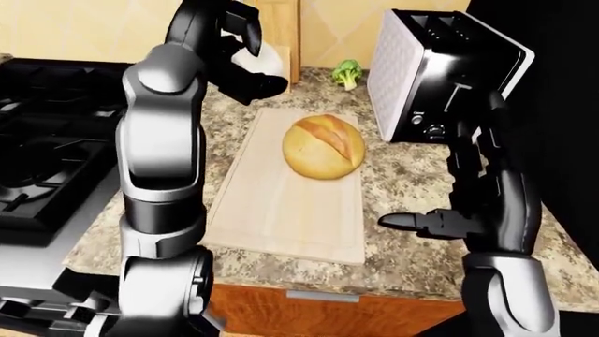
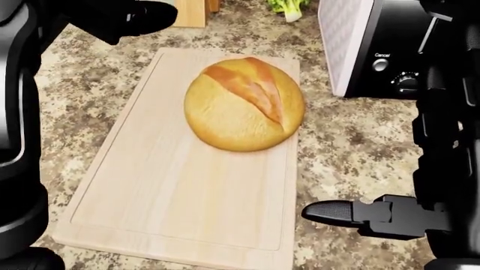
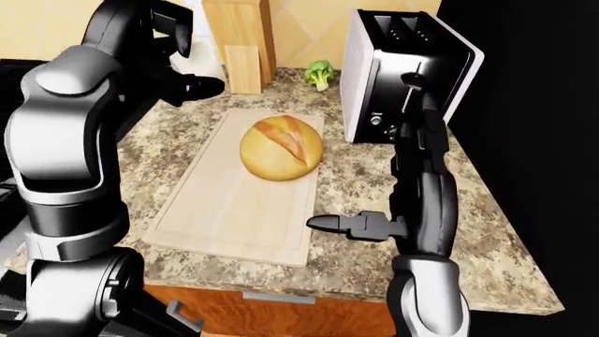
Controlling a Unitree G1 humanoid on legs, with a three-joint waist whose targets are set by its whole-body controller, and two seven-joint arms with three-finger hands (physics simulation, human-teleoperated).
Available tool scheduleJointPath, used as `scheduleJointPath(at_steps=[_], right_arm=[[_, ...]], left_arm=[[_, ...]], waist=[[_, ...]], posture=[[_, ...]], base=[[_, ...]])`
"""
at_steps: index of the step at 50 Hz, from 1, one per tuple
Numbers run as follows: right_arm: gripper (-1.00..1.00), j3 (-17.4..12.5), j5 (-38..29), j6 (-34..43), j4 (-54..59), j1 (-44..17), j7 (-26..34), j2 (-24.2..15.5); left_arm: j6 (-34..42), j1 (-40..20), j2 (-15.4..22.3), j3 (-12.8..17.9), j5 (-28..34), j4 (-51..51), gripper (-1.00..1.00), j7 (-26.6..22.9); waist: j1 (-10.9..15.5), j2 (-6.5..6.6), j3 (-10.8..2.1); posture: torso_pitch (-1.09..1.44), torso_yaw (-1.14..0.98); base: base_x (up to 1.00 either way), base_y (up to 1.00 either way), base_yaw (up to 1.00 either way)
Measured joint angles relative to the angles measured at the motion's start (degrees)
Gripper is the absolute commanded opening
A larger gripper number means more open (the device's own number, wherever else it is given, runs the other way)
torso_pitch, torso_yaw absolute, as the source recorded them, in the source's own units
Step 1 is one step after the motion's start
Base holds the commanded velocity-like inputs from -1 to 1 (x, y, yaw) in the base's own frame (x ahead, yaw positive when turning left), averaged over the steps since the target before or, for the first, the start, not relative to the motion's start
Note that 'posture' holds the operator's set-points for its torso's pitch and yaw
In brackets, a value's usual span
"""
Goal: Pick up the wedge of cheese and place it on the slice of bread to prepare a simple cheese on bread dish.
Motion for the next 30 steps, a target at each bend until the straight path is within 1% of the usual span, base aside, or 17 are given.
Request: scheduleJointPath(at_steps=[3,7,11,15,22,30], right_arm=[[1.0,0.1,-0.1,-0.5,0.0,0.2,0.0,0.1],[1.0,0.7,-0.3,-2.1,1.5,1.1,0.0,0.5],[1.0,0.4,0.0,-2.5,2.0,1.5,0.1,0.6],[1.0,0.6,0.0,-2.5,1.9,1.2,-0.1,0.5],[1.0,0.4,0.3,-1.9,1.4,0.5,-0.4,0.4],[1.0,0.1,0.6,-1.8,1.4,0.6,-0.3,0.2]], left_arm=[[0.9,-0.8,-1.6,-0.5,-0.5,-0.5,-1.0,0.5],[1.7,-0.4,-3.2,-2.3,-0.3,-3.0,-1.0,0.6],[3.9,-0.4,-4.4,-4.3,1.1,-6.2,-1.0,-1.3],[6.1,-1.4,-5.8,-5.5,3.3,-8.6,-1.0,-3.6],[8.0,-2.8,-8.4,-6.1,6.3,-11.1,-1.0,-6.4],[7.5,-1.7,-10.8,-7.9,9.1,-11.0,-1.0,-7.8]], waist=[[0.0,-0.21,0.05],[0.0,-0.32,0.04],[0.0,-0.37,0.2],[0.0,-0.49,0.28],[0.1,-0.71,0.2],[0.2,-1.02,0.26]], posture=[[0.0,0.0],[0.0,0.0],[0.0,0.0],[0.0,0.0],[0.0,0.0],[0.0,0.0]], base=[[0.0,0.0,0.0],[0.0,0.0,0.0],[0.0,0.0,0.0],[0.0,0.0,0.0],[0.0,0.0,0.0],[0.0,0.0,0.0]])
